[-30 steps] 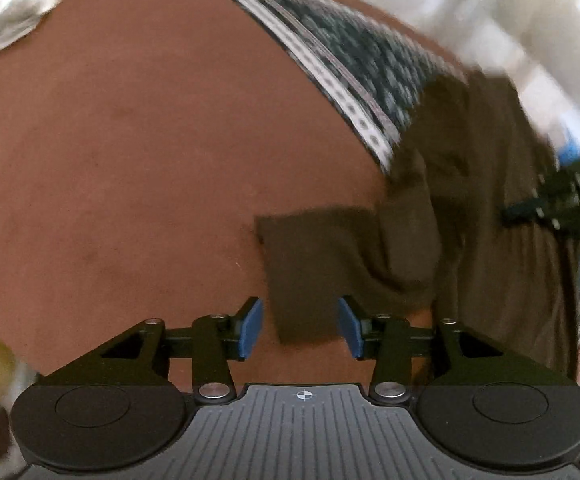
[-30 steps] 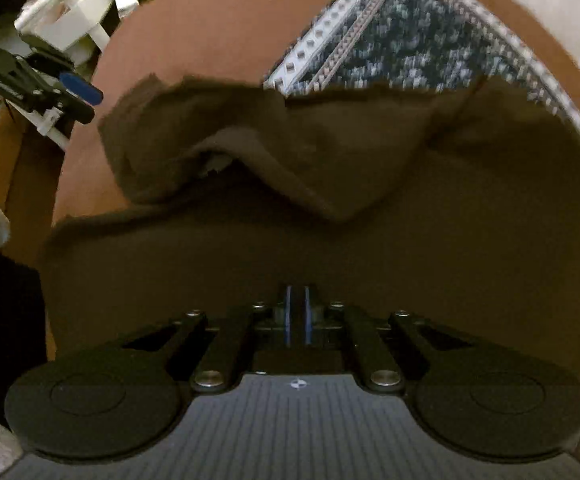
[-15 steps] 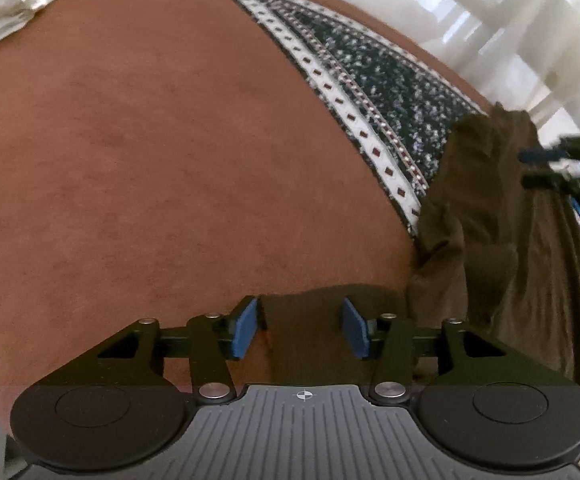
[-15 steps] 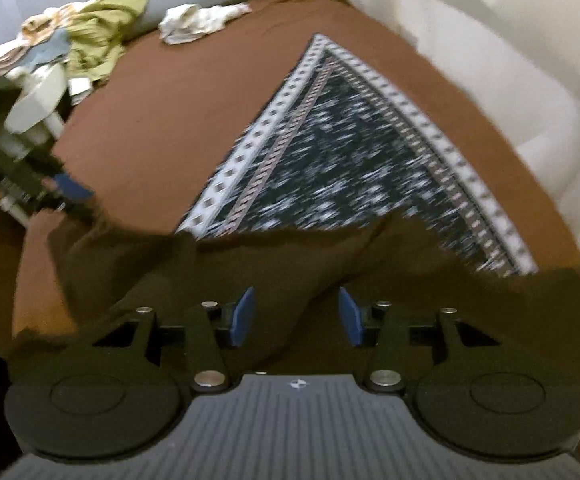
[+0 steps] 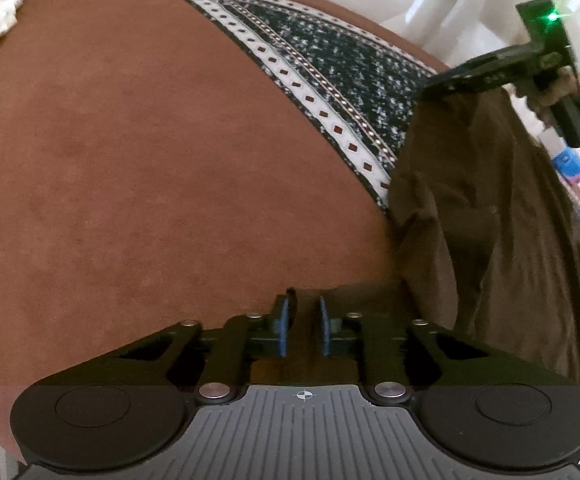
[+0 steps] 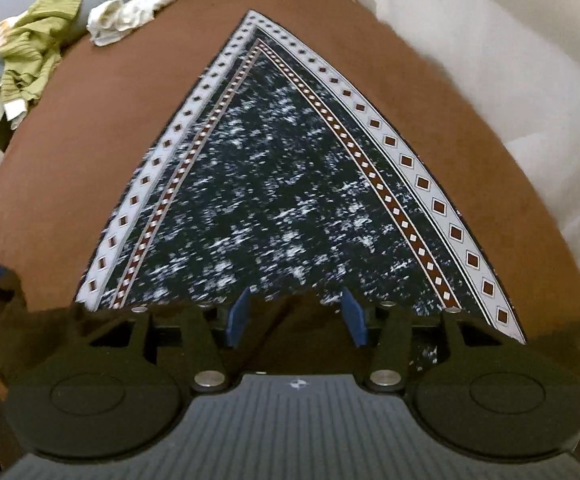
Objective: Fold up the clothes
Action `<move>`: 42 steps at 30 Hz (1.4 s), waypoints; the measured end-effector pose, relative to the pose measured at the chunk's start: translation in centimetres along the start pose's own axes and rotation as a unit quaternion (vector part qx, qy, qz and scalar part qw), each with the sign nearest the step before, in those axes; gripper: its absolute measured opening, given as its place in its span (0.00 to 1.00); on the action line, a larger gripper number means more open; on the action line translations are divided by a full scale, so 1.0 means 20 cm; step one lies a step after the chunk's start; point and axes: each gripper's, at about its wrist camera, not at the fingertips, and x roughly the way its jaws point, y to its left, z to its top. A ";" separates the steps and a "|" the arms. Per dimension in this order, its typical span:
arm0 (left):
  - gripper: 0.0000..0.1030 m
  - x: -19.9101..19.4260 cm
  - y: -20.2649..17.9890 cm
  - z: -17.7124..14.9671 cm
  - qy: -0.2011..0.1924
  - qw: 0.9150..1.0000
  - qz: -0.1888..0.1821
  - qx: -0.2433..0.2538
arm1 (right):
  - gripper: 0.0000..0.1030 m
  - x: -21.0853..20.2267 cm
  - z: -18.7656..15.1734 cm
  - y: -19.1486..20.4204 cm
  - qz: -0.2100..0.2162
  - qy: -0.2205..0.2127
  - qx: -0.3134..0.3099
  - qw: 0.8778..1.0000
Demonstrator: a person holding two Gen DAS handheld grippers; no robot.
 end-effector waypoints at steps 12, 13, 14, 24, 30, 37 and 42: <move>0.00 -0.24 0.17 0.03 -0.104 0.990 0.041 -0.091 | 0.05 -0.06 0.04 -0.04 0.043 0.001 0.000 0.999; 0.00 -0.28 0.20 0.04 -0.117 0.987 0.057 -0.098 | 0.05 -0.09 0.05 -0.04 0.045 -0.011 0.002 0.999; 0.00 -0.33 0.24 0.06 -0.130 0.983 0.073 -0.104 | 0.05 -0.11 0.06 -0.05 0.045 -0.024 0.004 0.999; 0.00 -0.49 0.48 0.18 -0.208 0.948 0.162 -0.177 | 0.00 -0.12 0.18 -0.16 0.045 -0.117 0.086 0.988; 0.00 -0.51 0.45 0.16 -0.208 0.949 0.152 -0.184 | 0.46 -0.01 0.22 -0.10 0.054 -0.050 0.035 0.997; 0.00 -0.66 0.44 0.12 -0.236 0.937 0.172 -0.194 | 0.55 0.11 0.26 0.01 0.064 0.036 -0.047 0.996; 0.00 -0.73 0.45 0.08 -0.242 0.931 0.183 -0.204 | 0.55 0.15 0.23 0.10 0.044 0.105 -0.129 0.985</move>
